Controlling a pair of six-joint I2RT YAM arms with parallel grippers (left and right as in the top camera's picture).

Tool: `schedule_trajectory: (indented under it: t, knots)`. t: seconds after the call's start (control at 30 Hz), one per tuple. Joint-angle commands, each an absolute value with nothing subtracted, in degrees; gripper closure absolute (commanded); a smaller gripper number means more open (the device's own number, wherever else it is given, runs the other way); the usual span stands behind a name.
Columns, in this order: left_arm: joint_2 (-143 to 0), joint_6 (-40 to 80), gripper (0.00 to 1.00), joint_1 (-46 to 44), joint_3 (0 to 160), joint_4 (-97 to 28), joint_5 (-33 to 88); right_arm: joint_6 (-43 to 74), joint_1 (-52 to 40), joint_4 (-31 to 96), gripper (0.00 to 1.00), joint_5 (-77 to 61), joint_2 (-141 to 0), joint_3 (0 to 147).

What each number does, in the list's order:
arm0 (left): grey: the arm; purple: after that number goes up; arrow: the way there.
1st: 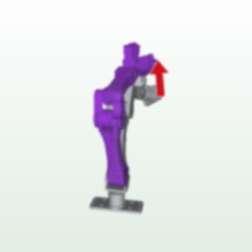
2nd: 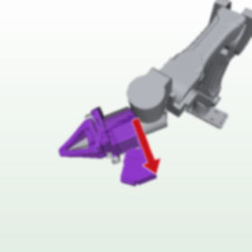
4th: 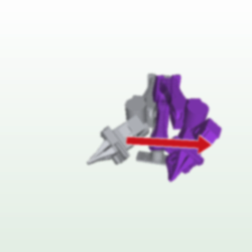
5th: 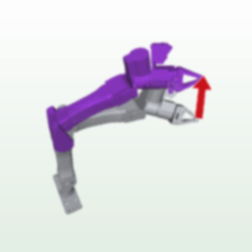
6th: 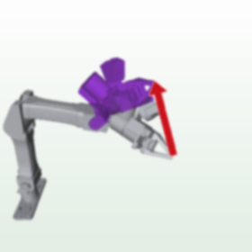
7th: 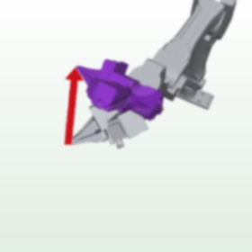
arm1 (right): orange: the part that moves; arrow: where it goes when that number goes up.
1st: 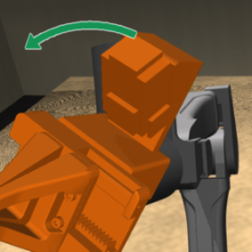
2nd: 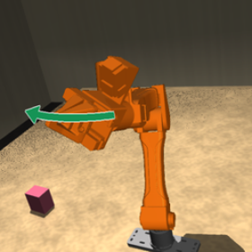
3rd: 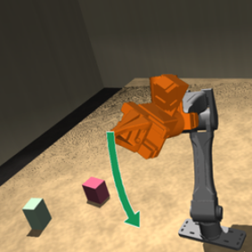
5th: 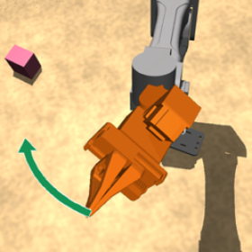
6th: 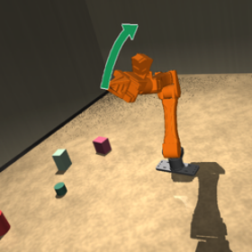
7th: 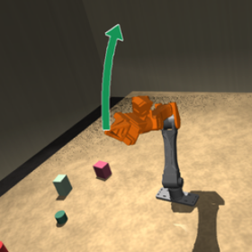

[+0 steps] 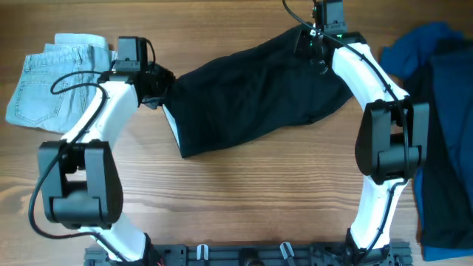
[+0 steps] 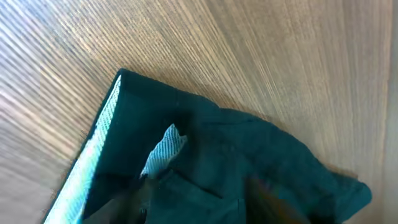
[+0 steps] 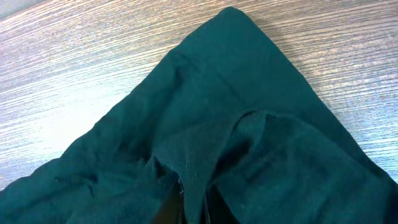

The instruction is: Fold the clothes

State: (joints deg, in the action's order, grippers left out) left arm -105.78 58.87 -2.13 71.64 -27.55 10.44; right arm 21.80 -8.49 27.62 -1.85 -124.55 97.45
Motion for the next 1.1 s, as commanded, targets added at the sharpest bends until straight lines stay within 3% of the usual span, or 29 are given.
schedule_trajectory:
  t: [0.0, 0.2, 0.3, 0.43, 0.47, 0.5, 0.53, 0.73, 1.07]
  knots:
    - [-109.7, 60.5, 0.48, -2.0, 72.3, -25.3, 10.9, 21.0, -8.9, 27.7, 0.96, -0.6, -125.5, 97.8]
    - [-110.1, 60.5, 0.44, -2.0, 72.3, -23.3, 12.8, 21.0, -8.9, 27.7, 0.96, 0.2, -125.5, 97.8]
    - [-110.1, 60.5, 0.59, -2.0, 72.3, -23.3, 12.8, 21.0, -8.9, 27.7, 0.96, 0.3, -125.5, 97.8]
    - [-111.2, 60.5, 0.59, -2.0, 72.3, -23.3, 12.9, 21.0, -8.9, 27.7, 0.96, 0.2, -125.5, 97.8]
    - [-111.6, 60.5, 0.69, -2.0, 72.3, -23.4, 13.3, 21.0, -8.9, 27.7, 0.96, 0.2, -125.5, 97.8]
    - [-111.7, 60.5, 0.89, -2.0, 72.3, -23.5, 14.0, 21.0, -8.9, 27.7, 0.96, 0.2, -125.5, 97.8]
    - [-111.6, 60.5, 0.96, -2.0, 72.3, -23.5, 14.7, 21.0, -8.9, 27.7, 0.96, 0.2, -125.5, 97.8]
    - [-106.7, 55.7, 0.96, -1.9, 72.3, -27.0, 16.4, 21.2, -8.9, 27.2, 0.96, 0.2, -125.5, 97.8]
    - [-100.2, 55.7, 0.96, -2.0, 72.2, -42.0, 1.6, 21.2, -8.9, 25.0, 0.96, 0.2, -126.7, 97.8]
